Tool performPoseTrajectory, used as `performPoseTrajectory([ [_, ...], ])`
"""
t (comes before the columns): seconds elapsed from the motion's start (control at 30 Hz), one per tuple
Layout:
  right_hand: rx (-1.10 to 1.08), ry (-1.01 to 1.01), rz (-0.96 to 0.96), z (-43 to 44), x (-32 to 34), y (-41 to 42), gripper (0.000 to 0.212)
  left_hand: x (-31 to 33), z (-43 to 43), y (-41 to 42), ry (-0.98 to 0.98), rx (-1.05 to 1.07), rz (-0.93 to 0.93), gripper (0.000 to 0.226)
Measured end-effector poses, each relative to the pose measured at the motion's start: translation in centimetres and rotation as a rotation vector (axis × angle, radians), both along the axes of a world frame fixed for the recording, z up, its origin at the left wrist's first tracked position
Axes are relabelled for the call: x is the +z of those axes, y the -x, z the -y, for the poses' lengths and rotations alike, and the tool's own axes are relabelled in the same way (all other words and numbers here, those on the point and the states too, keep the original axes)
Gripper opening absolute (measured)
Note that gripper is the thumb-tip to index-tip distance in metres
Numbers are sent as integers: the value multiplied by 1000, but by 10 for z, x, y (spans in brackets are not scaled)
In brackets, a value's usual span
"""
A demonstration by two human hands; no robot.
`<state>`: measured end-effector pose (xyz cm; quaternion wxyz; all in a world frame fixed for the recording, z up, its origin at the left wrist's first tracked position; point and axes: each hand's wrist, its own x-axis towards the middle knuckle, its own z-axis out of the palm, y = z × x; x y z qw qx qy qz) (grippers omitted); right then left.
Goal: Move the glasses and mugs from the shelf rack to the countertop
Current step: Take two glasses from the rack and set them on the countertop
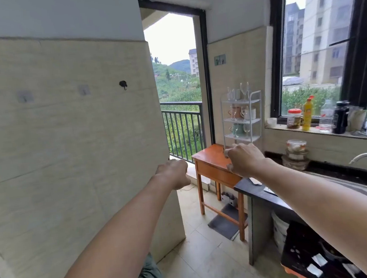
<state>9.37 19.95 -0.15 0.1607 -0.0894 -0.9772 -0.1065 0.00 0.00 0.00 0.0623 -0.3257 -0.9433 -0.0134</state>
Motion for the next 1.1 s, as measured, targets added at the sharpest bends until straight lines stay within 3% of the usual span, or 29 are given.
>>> performPoseTrajectory([
  [0.43, -9, 47, 94, -102, -59, 148, 31, -61, -105, 146, 78, -37, 65, 33],
  [0.8, -1, 23, 82, -204, -52, 303, 30, -68, -185, 301, 30, 4, 146, 34],
  [1.1, -115, 41, 100, -282, -64, 427, 29, -77, -269, 451, 49, -124, 123, 31],
])
